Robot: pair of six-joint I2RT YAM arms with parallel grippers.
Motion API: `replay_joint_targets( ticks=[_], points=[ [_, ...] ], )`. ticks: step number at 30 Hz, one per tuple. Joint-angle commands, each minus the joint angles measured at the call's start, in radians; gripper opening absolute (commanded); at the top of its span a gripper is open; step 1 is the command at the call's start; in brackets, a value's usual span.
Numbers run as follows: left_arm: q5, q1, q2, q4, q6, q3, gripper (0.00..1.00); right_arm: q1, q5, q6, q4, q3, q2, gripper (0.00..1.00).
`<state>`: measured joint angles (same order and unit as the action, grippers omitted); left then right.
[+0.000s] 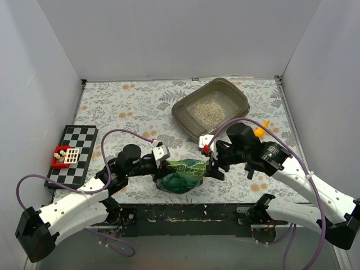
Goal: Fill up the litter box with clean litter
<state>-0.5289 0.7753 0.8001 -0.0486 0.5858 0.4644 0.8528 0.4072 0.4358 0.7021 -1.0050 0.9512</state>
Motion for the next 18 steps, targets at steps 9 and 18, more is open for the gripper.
replay_joint_targets(
  ticks=[9, 18],
  points=[
    [0.058, -0.005, -0.082, 0.012, 0.025, -0.024, 0.00, 0.008, 0.082, 0.084, -0.177, 0.130, 0.049, 0.81],
    [0.073, -0.004, -0.101, 0.012, 0.023, -0.030, 0.00, 0.014, 0.150, 0.086, -0.242, 0.215, 0.123, 0.76]
  ],
)
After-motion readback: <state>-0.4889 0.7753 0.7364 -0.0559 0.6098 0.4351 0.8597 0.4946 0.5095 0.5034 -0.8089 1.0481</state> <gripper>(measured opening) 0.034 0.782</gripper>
